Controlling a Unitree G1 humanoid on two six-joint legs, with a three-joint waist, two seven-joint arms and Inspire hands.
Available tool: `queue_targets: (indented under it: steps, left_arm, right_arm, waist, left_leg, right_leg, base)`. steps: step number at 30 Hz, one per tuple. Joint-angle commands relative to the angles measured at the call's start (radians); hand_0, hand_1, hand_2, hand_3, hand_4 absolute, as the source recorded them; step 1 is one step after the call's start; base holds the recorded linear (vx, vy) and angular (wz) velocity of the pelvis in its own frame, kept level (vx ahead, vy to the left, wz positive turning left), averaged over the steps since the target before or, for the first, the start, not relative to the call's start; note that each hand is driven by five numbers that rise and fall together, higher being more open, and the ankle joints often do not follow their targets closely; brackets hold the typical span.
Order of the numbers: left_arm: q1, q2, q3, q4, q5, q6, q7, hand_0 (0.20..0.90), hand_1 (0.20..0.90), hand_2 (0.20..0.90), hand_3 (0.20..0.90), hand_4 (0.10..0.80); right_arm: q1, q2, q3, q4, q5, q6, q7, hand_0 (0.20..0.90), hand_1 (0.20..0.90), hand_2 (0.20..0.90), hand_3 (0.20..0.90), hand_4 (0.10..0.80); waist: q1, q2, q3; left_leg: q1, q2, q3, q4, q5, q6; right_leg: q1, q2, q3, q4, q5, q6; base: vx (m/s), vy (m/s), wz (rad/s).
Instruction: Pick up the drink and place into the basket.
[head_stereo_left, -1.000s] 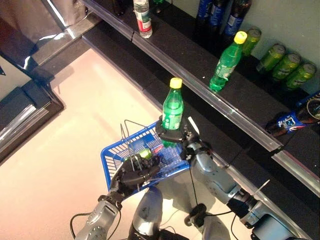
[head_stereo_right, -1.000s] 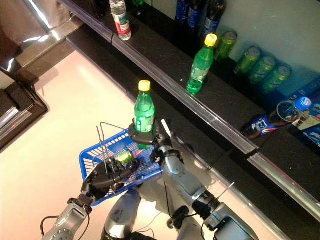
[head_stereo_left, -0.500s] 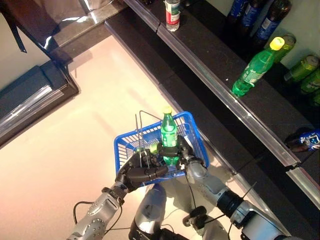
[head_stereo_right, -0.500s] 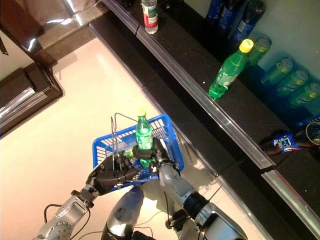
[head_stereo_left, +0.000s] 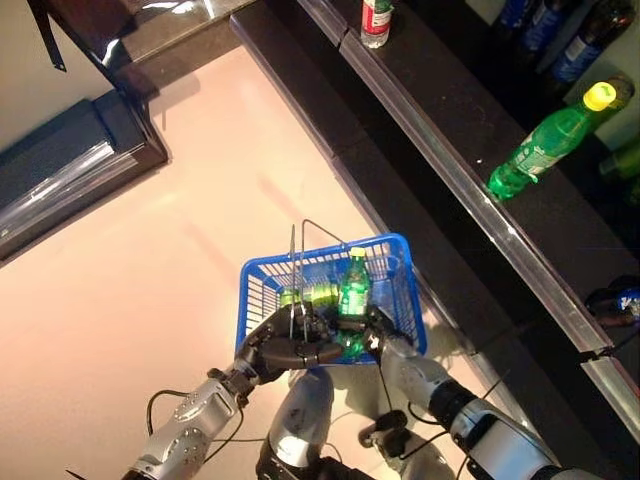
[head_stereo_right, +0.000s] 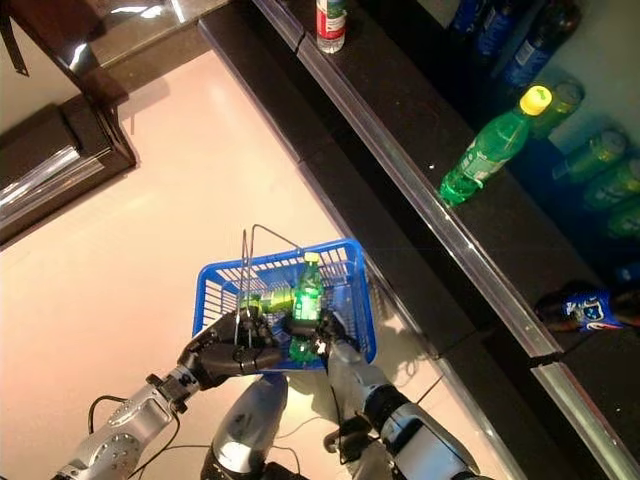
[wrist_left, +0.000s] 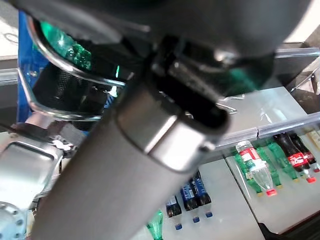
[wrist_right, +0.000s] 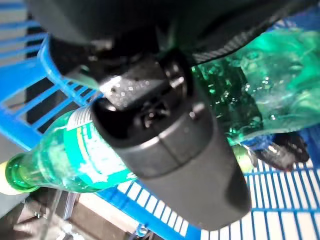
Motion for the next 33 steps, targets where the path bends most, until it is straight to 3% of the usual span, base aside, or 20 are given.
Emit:
queue_targets:
  steps: [1,11,14,22,25,26,27,28,33]
  left_arm:
    - [-0.152,-0.068,0.095,-0.427,-0.079,-0.162,-0.181,0.3,0.3,0.3,0.2,0.1]
    - [-0.187,-0.075,0.078,-0.433,-0.078,-0.153,-0.166,0.3,0.3,0.3,0.2,0.1]
    - [-0.21,-0.066,0.069,-0.433,-0.081,-0.147,-0.153,0.3,0.3,0.3,0.2,0.1]
    - [-0.235,-0.044,0.079,-0.427,-0.092,-0.109,-0.134,0.3,0.3,0.3,0.2,0.1]
    - [-0.237,-0.038,0.09,-0.425,-0.099,-0.097,-0.141,0.3,0.3,0.3,0.2,0.1]
    - [-0.234,-0.034,0.095,-0.429,-0.103,-0.093,-0.144,0.3,0.3,0.3,0.2,0.1]
    - [-0.231,-0.03,0.098,-0.431,-0.105,-0.092,-0.148,0.3,0.3,0.3,0.2,0.1]
    - [-0.231,-0.026,0.1,-0.43,-0.107,-0.093,-0.151,0.3,0.3,0.3,0.2,0.1]
    - [-0.232,-0.02,0.108,-0.436,-0.11,-0.084,-0.147,0.3,0.3,0.3,0.2,0.1]
  right_arm:
    - [-0.019,0.154,0.036,-0.002,0.159,0.048,0.089,0.3,0.3,0.3,0.2,0.1]
    - [-0.053,0.199,-0.055,0.117,0.401,0.117,0.102,0.3,0.3,0.3,0.2,0.1]
    - [-0.123,0.208,-0.115,0.174,0.518,0.186,0.069,0.3,0.3,0.3,0.2,0.1]
    - [-0.224,0.153,-0.182,0.257,0.568,0.349,0.087,0.3,0.3,0.3,0.2,0.1]
    - [-0.236,0.13,-0.199,0.275,0.573,0.362,0.095,0.302,0.302,0.302,0.203,0.103]
    - [-0.238,0.123,-0.204,0.279,0.568,0.363,0.106,0.641,0.641,0.641,0.598,0.498]
    - [-0.242,0.117,-0.208,0.287,0.567,0.366,0.113,0.834,0.834,0.834,0.823,0.723]
    - [-0.242,0.112,-0.213,0.295,0.555,0.361,0.121,0.9,0.9,0.9,0.9,0.8]
    - [-0.248,0.103,-0.225,0.316,0.528,0.347,0.144,0.9,0.9,0.9,0.9,0.8]
  waist:
    - [-0.009,-0.023,-0.057]
    - [-0.01,-0.015,-0.039]
    - [-0.005,-0.01,-0.031]
    - [0.013,-0.007,-0.03]
    - [0.018,-0.01,-0.03]
    - [0.02,-0.011,-0.029]
    - [0.023,-0.013,-0.028]
    - [0.024,-0.014,-0.027]
    - [0.025,-0.018,-0.025]
  left_leg:
    - [-0.032,-0.073,0.016,0.018,-0.023,0.058]
    - [-0.037,-0.073,0.016,0.009,-0.023,0.069]
    - [-0.037,-0.076,0.011,0.005,-0.022,0.073]
    - [-0.038,-0.081,-0.001,0.008,-0.022,0.079]
    - [-0.039,-0.082,-0.004,0.006,-0.022,0.081]
    - [-0.04,-0.082,-0.004,0.006,-0.023,0.082]
    - [-0.04,-0.082,-0.005,0.006,-0.024,0.083]
    - [-0.041,-0.082,-0.005,0.005,-0.025,0.084]
    - [-0.038,-0.078,-0.003,0.002,-0.028,0.086]
  right_leg:
    - [0.058,0.09,0.008,-0.186,0.151,-0.047]
    - [0.041,0.089,0.013,-0.186,0.168,-0.04]
    - [0.037,0.086,0.008,-0.182,0.173,-0.036]
    - [0.029,0.072,-0.007,-0.157,0.174,-0.029]
    - [0.027,0.068,-0.012,-0.154,0.173,-0.026]
    - [0.025,0.067,-0.014,-0.152,0.173,-0.024]
    - [0.024,0.066,-0.016,-0.151,0.174,-0.022]
    - [0.023,0.065,-0.017,-0.15,0.175,-0.021]
    - [0.021,0.063,-0.02,-0.148,0.178,-0.016]
  base:
    - [0.0,0.0,0.0]
    - [0.0,0.0,-0.01]
    - [0.033,-0.013,0.02]
    - [0.05,0.007,0.04]
    - [0.04,-0.005,0.14]
    - [0.028,-0.012,0.1]
    - [0.023,-0.013,0.06]
    - [0.0,0.0,0.0]
    - [0.0,0.0,0.0]
